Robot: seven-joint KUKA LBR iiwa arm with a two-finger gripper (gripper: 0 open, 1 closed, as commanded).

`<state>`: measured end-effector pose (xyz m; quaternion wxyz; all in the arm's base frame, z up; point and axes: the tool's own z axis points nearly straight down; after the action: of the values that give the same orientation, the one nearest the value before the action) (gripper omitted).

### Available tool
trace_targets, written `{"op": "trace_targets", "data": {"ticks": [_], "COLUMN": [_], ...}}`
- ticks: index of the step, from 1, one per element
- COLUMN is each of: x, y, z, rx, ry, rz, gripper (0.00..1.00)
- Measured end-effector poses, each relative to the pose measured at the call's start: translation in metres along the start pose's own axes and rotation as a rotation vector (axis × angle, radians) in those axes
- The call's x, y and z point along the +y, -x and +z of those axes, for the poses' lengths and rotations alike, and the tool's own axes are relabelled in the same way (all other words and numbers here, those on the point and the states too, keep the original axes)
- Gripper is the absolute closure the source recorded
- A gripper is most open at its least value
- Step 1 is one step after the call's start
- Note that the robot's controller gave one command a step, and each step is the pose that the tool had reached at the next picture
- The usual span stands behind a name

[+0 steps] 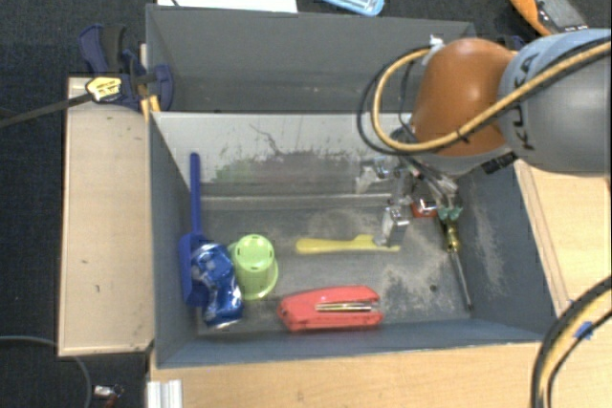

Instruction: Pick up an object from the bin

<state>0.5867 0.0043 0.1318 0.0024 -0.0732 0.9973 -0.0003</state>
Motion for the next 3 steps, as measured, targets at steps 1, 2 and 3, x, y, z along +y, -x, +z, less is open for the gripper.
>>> {"op": "trace_targets", "data": {"ticks": [1,2,3], "x": [0.058,0.035,0.033], "y": [0.000,0.009,-0.004], "z": [0.034,0.055,0.060], "rx": [0.008,-0.007,-0.003], "ry": [0.007,-0.002,0.004], "rz": [0.063,-0.012,0.053], "gripper": [0.00,0.00,1.00]}}
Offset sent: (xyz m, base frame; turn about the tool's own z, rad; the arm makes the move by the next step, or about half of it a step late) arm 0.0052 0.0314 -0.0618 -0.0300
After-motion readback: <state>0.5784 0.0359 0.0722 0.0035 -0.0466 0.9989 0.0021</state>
